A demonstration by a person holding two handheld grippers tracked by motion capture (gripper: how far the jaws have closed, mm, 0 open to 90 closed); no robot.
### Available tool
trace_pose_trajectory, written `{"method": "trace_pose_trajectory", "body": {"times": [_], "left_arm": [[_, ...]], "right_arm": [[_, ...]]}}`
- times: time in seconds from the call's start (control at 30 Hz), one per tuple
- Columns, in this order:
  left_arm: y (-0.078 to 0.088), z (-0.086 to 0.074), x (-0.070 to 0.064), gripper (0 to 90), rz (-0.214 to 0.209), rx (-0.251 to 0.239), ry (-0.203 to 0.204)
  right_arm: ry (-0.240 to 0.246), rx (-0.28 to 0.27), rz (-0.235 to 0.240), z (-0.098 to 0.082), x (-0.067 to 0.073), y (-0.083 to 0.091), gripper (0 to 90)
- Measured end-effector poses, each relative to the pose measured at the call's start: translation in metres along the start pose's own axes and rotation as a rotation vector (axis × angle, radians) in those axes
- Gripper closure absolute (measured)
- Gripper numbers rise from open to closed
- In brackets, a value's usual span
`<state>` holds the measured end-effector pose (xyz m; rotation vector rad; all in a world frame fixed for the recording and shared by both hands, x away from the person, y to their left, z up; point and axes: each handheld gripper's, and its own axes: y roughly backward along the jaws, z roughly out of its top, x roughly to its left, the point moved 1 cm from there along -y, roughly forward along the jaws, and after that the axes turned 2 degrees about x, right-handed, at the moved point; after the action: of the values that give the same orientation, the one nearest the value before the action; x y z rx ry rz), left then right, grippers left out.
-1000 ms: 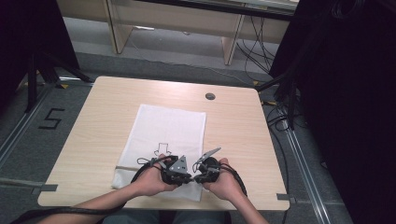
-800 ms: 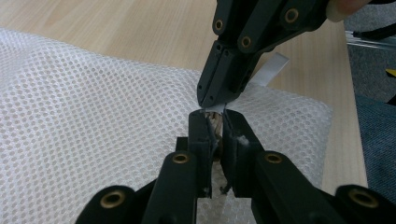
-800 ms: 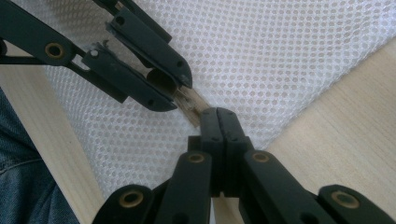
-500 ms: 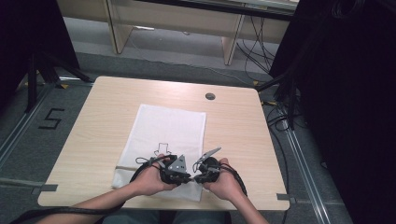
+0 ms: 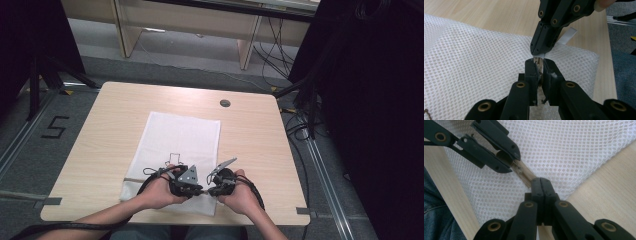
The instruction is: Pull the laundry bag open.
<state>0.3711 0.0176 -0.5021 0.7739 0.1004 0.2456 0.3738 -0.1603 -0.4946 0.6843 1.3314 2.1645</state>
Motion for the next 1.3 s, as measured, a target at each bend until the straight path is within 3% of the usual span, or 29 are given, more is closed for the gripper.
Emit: {"method": "trace_pose_trajectory", "body": {"times": [0.27,1.03,1.13,1.17,1.3], "left_arm": [[0.005,-0.001,0.001,82.2,-0.001,-0.004,0.004],[0.012,-0.003,0.003,82.2,0.007,-0.001,0.009],[0.013,-0.003,0.003,82.2,0.003,-0.005,0.009],[0.013,-0.003,0.003,82.2,0.002,-0.004,0.008],[0.013,-0.003,0.004,82.2,0.001,-0.011,0.015]], "right_arm": [[0.025,-0.006,-0.002,0.000,-0.003,0.000,90.0],[0.008,-0.002,-0.001,0.000,-0.002,0.000,90.0],[0.041,-0.011,0.000,0.001,-0.004,-0.001,90.0],[0.010,-0.001,0.000,0.000,-0.002,0.000,90.0],[0.009,-0.001,-0.001,0.000,-0.002,0.000,90.0]]}}
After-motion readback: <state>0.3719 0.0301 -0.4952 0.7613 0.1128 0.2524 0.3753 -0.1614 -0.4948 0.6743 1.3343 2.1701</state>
